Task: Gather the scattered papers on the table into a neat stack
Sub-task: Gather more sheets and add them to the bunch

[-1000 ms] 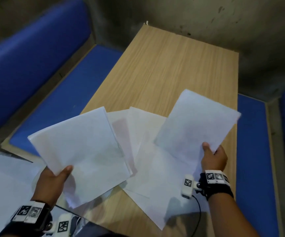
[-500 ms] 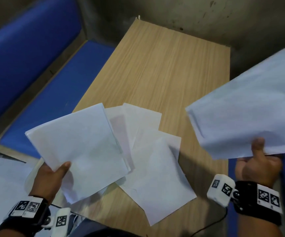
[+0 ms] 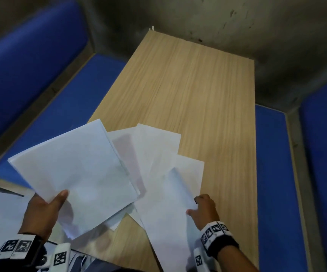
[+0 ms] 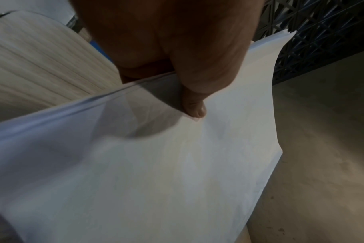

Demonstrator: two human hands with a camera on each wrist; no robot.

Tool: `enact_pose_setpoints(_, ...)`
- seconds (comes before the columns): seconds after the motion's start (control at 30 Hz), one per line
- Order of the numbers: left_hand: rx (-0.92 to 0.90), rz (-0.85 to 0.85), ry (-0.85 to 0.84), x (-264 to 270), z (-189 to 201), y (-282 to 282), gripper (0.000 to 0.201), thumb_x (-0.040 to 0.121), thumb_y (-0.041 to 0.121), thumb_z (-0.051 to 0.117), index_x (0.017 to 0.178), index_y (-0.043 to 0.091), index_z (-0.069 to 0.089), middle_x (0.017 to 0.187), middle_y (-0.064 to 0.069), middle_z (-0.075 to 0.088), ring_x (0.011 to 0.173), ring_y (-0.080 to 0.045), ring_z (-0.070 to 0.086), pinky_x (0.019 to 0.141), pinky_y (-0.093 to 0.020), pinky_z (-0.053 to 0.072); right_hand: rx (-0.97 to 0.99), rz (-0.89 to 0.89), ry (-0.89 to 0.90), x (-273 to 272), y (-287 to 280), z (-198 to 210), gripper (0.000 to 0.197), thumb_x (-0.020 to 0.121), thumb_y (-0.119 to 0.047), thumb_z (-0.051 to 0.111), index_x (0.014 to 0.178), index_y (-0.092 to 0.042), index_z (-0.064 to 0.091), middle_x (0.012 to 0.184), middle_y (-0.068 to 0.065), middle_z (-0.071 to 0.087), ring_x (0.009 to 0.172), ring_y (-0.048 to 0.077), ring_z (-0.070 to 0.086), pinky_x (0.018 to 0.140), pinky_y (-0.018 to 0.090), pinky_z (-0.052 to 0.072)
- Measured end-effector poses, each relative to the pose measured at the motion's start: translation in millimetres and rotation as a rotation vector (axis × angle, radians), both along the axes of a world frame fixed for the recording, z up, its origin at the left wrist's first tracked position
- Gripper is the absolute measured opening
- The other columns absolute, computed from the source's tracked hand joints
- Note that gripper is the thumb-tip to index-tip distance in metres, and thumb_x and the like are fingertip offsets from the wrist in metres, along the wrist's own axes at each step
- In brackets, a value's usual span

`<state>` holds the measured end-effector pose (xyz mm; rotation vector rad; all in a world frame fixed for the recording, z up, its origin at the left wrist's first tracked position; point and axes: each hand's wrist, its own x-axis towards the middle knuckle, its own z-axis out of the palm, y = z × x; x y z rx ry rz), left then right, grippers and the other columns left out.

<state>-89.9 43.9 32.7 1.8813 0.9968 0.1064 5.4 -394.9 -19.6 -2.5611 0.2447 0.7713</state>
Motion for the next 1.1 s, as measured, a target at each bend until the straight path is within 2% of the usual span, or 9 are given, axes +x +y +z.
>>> enact_pose_setpoints(0.17, -0.010, -0.011, -0.015, -3.7, -2.3, 3.9, 0.042, 0.093, 0.023, 0.071, 0.128, 0.002, 0.063, 0.124, -0.022, 0.068, 0.117, -0.042, 0.062, 0.102, -0.053, 0.046, -0.010, -0.085, 0.026, -3.5, 9.3, -13.6, 0.051, 0.078, -0.014, 0.070, 0.120, -0.025, 0.044, 0.112, 0.003, 0.066, 0.095, 0.025, 0.067, 0.079, 0.033, 0.056)
enact_pose_setpoints(0.3, -0.030, -0.007, -0.021, -5.3, -2.4, 3.0, 0.042, 0.094, 0.020, 0.071, 0.129, -0.001, 0.062, 0.125, -0.023, 0.067, 0.119, -0.042, 0.061, 0.100, -0.048, 0.044, -0.139, -0.023, -0.009, 0.3, 12.4, -13.8, 0.020, 0.078, -0.014, 0.065, 0.095, -0.013, 0.056, 0.107, 0.004, 0.059, 0.098, 0.025, 0.061, 0.081, 0.037, 0.056)
enact_pose_setpoints(0.4, -0.022, -0.005, -0.019, -5.7, -6.0, 4.3, 0.040, 0.093, 0.018, 0.071, 0.126, -0.002, 0.063, 0.123, -0.025, 0.068, 0.117, -0.043, 0.062, 0.100, -0.049, 0.045, -0.169, -0.004, -0.008, -1.3, 17.3, -11.0, 0.013, 0.082, -0.011, 0.061, 0.081, -0.014, 0.048, 0.108, 0.007, 0.051, 0.094, 0.024, 0.057, 0.080, 0.033, 0.055)
enact_pose_setpoints(0.47, -0.023, -0.004, -0.009, -5.5, -8.0, 5.5, 0.039, 0.093, 0.018, 0.072, 0.125, -0.002, 0.064, 0.122, -0.025, 0.069, 0.115, -0.042, 0.063, 0.100, -0.050, 0.045, -0.151, 0.001, -0.012, -3.7, 21.1, -10.0, 0.012, 0.084, -0.006, 0.057, 0.087, -0.014, 0.048, 0.103, 0.005, 0.049, 0.085, 0.022, 0.058, 0.079, 0.032, 0.056)
enact_pose_setpoints(0.6, -0.044, 0.004, -0.015, -3.0, -8.8, 8.7, 0.039, 0.093, 0.018, 0.072, 0.125, -0.002, 0.064, 0.121, -0.024, 0.069, 0.115, -0.042, 0.063, 0.100, -0.050, 0.045, -0.222, 0.032, -0.086, -9.4, 28.3, -6.1, 0.033, 0.084, -0.005, 0.057, 0.114, -0.019, 0.052, 0.115, 0.005, 0.051, 0.106, 0.024, 0.052, 0.079, 0.031, 0.052)
enact_pose_setpoints(0.77, -0.048, 0.008, -0.023, -0.8, -11.2, 12.7, 0.039, 0.093, 0.013, 0.072, 0.126, -0.004, 0.064, 0.121, -0.025, 0.069, 0.116, -0.042, 0.062, 0.102, -0.050, 0.045, -0.179, -0.069, -0.012, -5.8, 25.2, -4.2, 0.062, 0.082, -0.013, 0.066, 0.136, -0.018, 0.036, 0.121, 0.009, 0.057, 0.110, 0.027, 0.058, 0.086, 0.033, 0.054)
enact_pose_setpoints(0.9, -0.039, 0.010, -0.005, -1.6, -14.9, 16.0, 0.043, 0.091, 0.022, 0.073, 0.127, 0.000, 0.064, 0.122, -0.023, 0.069, 0.115, -0.042, 0.063, 0.101, -0.053, 0.046, -0.187, -0.172, 0.021, -2.1, 23.6, -4.6, 0.063, 0.075, -0.015, 0.072, 0.126, -0.022, 0.036, 0.107, 0.004, 0.065, 0.097, 0.025, 0.063, 0.084, 0.040, 0.055)
enact_pose_setpoints(1.0, -0.042, 0.006, 0.003, -1.8, -14.5, 17.1, 0.040, 0.092, 0.019, 0.073, 0.125, -0.002, 0.064, 0.119, -0.023, 0.070, 0.113, -0.042, 0.063, 0.099, -0.051, 0.046, -0.093, -0.275, 0.098, 2.8, 19.1, -6.4, 0.077, 0.066, -0.012, 0.082, 0.126, -0.018, 0.035, 0.111, 0.010, 0.063, 0.095, 0.027, 0.064, 0.082, 0.040, 0.056)
enact_pose_setpoints(1.1, -0.055, 0.026, 0.003, -1.6, -13.2, 17.0, 0.039, 0.092, 0.017, 0.073, 0.124, -0.003, 0.065, 0.118, -0.024, 0.069, 0.115, -0.042, 0.063, 0.099, -0.050, 0.045, -0.082, -0.246, 0.148, 7.3, 14.0, -8.3, 0.064, 0.058, -0.020, 0.087, 0.113, -0.011, 0.054, 0.112, 0.009, 0.062, 0.099, 0.026, 0.063, 0.079, 0.032, 0.057)
